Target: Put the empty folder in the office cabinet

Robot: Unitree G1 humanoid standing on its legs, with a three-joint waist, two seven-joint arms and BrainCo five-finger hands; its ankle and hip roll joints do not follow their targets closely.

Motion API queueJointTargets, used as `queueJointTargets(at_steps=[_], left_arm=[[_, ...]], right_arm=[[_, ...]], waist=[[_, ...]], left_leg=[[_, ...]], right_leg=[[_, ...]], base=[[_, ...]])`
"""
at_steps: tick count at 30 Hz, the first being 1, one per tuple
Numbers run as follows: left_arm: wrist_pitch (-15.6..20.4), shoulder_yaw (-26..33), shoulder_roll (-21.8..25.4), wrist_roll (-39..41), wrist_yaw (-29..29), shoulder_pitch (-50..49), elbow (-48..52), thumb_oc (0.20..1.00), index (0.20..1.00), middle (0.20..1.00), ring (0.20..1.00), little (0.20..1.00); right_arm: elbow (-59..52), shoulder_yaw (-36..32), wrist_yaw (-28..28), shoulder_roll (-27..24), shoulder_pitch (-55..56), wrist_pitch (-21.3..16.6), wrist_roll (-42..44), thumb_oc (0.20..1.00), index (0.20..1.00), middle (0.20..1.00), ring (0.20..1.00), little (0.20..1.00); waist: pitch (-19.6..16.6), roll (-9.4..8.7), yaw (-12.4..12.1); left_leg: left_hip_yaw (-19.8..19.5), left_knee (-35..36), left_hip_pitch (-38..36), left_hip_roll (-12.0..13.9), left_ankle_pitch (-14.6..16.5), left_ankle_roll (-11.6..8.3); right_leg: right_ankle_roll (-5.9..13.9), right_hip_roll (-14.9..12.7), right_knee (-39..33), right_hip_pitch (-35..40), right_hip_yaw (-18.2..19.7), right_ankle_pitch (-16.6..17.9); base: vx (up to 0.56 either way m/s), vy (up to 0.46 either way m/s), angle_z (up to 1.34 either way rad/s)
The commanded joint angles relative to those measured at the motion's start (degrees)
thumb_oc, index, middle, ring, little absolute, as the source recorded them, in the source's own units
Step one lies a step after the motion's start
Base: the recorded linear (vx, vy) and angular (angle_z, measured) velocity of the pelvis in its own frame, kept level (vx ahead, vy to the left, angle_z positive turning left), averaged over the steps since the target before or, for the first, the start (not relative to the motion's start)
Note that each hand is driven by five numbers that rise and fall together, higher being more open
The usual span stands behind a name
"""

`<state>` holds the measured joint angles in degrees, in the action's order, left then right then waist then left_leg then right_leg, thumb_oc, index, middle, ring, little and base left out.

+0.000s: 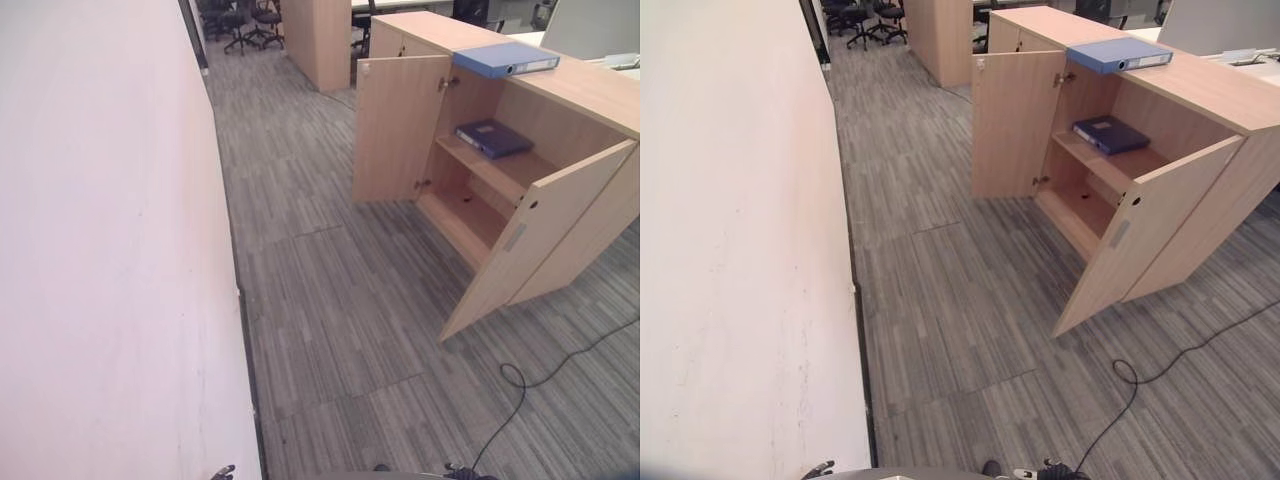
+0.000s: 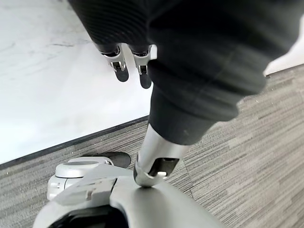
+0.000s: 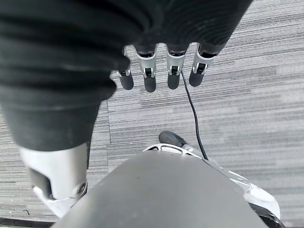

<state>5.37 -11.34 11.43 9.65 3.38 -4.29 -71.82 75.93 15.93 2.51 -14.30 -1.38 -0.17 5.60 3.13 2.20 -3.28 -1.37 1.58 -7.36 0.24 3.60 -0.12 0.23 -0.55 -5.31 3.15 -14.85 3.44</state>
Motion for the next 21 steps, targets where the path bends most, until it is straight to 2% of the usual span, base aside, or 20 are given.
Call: queueJointTargets(at_steps=[1,7,16,21], left_arm=[[1.76,-0.46,-0.93,-1.71,-0.50,2.28,-2.26,1.000,1.000,1.000,1.000,1.000],[1.91,-0.41,-0.83,-2.12,-0.04,2.05,-2.57,1.000,1.000,1.000,1.000,1.000],[0.47,0.19,-1.25,0.91,-5.13,1.88,-4.80,1.000,1.000,1.000,1.000,1.000],[0.47,1.95,-1.23,3.84,-5.74,1.70,-5.04,1.000,1.000,1.000,1.000,1.000]], right_arm=[[2.31,2.17,0.17,2.38,-2.16,-0.99,0.43,1.000,1.000,1.000,1.000,1.000],[2.43,2.20,0.06,2.45,-2.15,-1.05,0.55,1.000,1.000,1.000,1.000,1.000],[2.57,1.94,1.46,1.23,-2.02,-0.19,-0.54,1.000,1.000,1.000,1.000,1.000],[2.60,1.61,1.83,0.96,-1.92,0.01,-0.58,1.000,1.000,1.000,1.000,1.000]], waist=[[-0.68,-3.06,0.09],[-0.62,-3.33,0.10],[-0.36,-3.08,0.89],[-0.36,-3.20,0.91]], left_leg=[[0.14,3.42,2.55,-2.50,-2.40,-0.59],[0.00,3.42,2.50,-2.51,-2.29,-0.67],[0.32,3.42,2.29,-2.20,-2.11,-0.71],[0.37,3.42,2.17,-2.14,-1.92,-0.74]], right_leg=[[5.88,-3.93,0.31,2.39,-0.42,-1.29],[5.86,-3.88,0.31,2.58,-0.58,-1.38],[5.74,-3.65,0.31,2.62,-0.17,-1.44],[5.70,-3.55,0.31,2.74,-0.21,-1.59]], base=[[0.00,0.000,0.00],[0.00,0.000,0.00],[0.00,0.000,0.00],[0.00,0.000,0.00]])
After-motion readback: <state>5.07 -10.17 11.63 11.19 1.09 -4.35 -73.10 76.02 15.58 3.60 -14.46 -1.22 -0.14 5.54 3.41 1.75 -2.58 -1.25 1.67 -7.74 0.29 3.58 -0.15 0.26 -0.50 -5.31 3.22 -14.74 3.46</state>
